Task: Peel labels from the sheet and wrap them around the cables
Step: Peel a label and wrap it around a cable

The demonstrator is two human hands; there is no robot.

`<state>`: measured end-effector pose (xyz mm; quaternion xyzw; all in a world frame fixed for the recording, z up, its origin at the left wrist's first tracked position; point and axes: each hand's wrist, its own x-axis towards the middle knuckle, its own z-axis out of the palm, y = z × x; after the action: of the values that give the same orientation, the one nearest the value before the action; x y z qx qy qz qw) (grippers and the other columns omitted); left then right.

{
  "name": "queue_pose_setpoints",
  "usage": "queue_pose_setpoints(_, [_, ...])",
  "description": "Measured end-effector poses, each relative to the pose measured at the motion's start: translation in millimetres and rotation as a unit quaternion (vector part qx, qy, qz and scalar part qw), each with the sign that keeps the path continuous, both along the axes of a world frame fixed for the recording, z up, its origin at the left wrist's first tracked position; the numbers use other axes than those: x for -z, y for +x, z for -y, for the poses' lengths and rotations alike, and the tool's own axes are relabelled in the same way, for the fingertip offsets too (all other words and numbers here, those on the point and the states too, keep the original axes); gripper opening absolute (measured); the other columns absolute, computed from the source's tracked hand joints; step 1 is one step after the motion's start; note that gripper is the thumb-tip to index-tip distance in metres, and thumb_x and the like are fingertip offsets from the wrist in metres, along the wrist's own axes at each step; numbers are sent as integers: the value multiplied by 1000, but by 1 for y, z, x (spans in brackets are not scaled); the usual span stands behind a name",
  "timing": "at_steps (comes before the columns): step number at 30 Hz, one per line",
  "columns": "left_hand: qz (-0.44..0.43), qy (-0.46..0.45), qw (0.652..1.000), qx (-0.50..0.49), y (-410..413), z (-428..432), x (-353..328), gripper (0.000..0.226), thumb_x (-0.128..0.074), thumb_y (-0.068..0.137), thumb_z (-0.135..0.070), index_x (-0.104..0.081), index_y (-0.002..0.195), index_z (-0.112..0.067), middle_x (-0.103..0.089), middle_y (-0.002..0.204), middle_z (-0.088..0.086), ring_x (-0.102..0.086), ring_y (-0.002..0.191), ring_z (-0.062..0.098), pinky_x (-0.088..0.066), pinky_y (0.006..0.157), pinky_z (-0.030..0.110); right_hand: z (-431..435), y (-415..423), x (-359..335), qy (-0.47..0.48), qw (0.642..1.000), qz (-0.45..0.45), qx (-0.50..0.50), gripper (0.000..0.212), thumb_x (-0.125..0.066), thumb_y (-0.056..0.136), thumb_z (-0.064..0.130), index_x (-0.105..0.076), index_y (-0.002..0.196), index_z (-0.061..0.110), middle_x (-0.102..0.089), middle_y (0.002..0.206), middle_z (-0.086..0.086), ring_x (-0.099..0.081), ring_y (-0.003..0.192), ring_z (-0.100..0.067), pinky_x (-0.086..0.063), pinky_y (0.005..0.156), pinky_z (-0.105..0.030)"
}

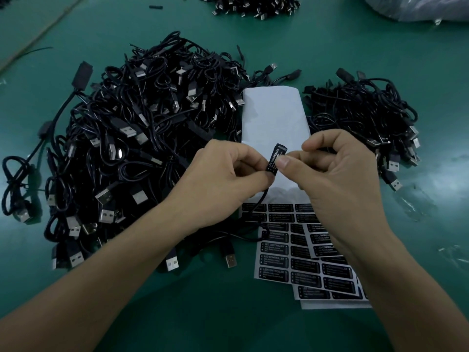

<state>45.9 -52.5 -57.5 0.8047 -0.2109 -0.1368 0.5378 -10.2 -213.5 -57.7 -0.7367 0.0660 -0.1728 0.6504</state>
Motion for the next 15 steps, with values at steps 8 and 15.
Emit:
queue_pose_setpoints(8, [0, 2, 1000, -1, 1, 0, 0, 6, -77, 84, -19, -75, 79, -21, -75, 73, 1, -72, 71, 20, -61, 78, 47, 1, -1, 0, -25, 1000, -5, 9, 29, -80, 82, 9, -55, 92, 20, -74, 73, 13, -69, 67, -6, -59, 69, -24])
queue_pose_setpoints(15, [6, 12, 1000, -3, 0, 0, 1, 7, -77, 85, -20, -75, 80, -24, -74, 71, 1, -70, 68, 21, -58, 73, 39, 2, -1, 1, -45, 999, -8, 10, 31, -81, 82, 11, -54, 92, 24, -74, 75, 13, -71, 71, -12, -59, 73, -31])
